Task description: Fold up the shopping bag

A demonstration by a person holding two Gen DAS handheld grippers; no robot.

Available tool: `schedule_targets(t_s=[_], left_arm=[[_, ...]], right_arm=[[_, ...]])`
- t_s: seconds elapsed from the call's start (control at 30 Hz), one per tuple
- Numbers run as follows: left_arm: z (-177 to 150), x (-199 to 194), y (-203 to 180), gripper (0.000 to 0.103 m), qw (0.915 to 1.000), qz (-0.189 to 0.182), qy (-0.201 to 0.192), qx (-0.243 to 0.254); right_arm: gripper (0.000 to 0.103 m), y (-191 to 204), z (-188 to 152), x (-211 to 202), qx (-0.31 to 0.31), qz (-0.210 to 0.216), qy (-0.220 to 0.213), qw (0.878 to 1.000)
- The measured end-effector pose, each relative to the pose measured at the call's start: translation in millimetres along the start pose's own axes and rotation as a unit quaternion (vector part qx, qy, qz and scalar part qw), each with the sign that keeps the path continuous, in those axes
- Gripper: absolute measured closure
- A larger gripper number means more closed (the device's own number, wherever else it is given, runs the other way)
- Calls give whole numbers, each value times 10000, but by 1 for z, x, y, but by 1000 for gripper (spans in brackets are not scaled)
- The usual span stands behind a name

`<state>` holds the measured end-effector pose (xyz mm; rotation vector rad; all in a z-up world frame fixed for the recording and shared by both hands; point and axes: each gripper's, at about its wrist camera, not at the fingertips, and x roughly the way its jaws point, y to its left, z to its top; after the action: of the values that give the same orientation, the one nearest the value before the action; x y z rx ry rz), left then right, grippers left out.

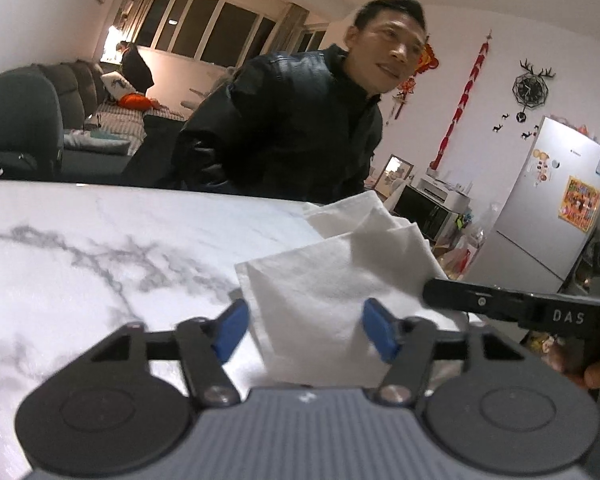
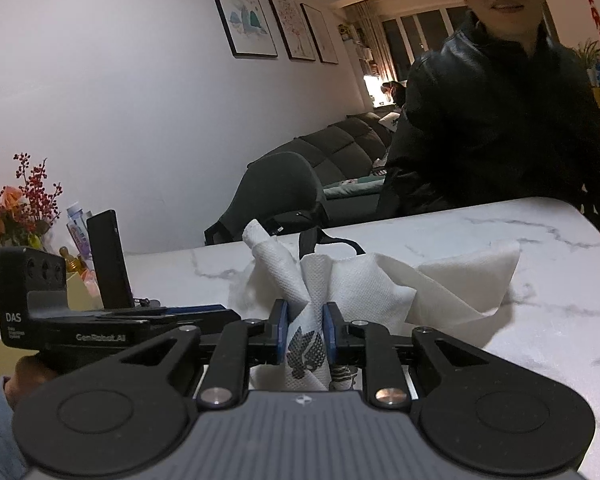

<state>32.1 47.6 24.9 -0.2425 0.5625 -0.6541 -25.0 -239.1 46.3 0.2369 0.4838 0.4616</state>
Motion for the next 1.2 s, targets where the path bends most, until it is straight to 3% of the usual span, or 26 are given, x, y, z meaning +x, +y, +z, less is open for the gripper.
schedule_targets(t_s=[0.03,0.07,0.1,0.2,0.37,0.53,0.67,0.73,0.8,0.9,1.03,1.2], left_arm=[[1,2,3,67,10000,-28,13,-51],[2,3,6,89,9999,-60,29,-103],[3,4,8,95,9998,-90,51,-152],[4,7,8,102,10000,11,43,-87],[6,-2,2,103,9998,138,-88,136],[7,-16,-5,103,9993,147,-134,304],[7,-23,-9,98,9993,-38,-142,354],[6,-22,-12,87,9990,-101,-193,387],[6,-22,-15,67,9986,-143,-248,446],[6,-20,-18,60,9979,-207,-304,526],[8,-15,-24,57,9975,-306,-317,559],[4,-14,-37,57,9945,-747,-292,671]], right_arm=[[84,0,0,1,10,-10,15,10000],[83,1,0,3,21,-24,33,10000],[82,1,0,4,27,-36,48,10000],[77,1,0,6,62,-108,61,9999],[62,-5,0,2,164,-237,20,9996],[61,-10,-1,-5,290,-261,-38,9992],[60,-11,-3,-12,300,-294,-39,9991],[60,-12,-5,-16,305,-313,-39,9990],[59,-13,-7,-20,300,-333,-36,9990],[59,-14,-11,-30,261,-378,-49,9989],[59,-16,-10,-43,268,-455,-135,9985],[59,-17,-7,-60,256,-529,-310,9978]])
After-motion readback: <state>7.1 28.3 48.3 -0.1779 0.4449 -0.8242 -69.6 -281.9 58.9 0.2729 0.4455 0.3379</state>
